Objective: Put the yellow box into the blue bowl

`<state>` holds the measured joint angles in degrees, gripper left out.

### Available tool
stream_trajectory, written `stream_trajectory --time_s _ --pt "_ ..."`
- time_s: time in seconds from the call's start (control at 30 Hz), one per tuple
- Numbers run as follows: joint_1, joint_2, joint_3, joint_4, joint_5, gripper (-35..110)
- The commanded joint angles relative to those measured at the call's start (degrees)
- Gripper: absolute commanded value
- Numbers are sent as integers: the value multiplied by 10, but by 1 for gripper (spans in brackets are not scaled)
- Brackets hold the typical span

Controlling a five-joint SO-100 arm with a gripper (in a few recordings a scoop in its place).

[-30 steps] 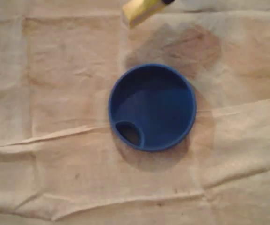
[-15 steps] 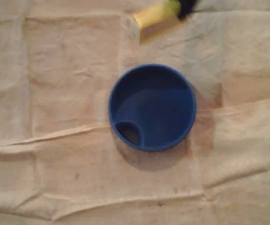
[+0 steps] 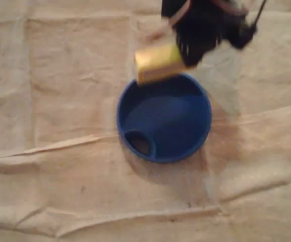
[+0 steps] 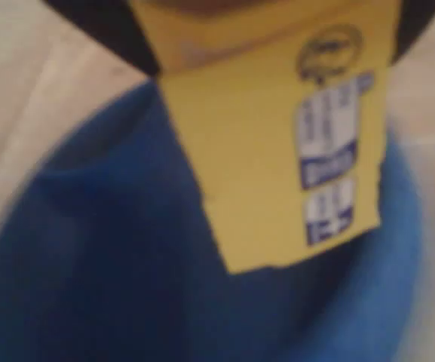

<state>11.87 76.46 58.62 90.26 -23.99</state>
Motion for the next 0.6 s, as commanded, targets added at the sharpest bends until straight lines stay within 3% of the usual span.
stream_trajectory --time_s 0.0,0.57 --pt "0 -26 -121 6 6 0" --pt "1 -201 -282 -2 6 0"
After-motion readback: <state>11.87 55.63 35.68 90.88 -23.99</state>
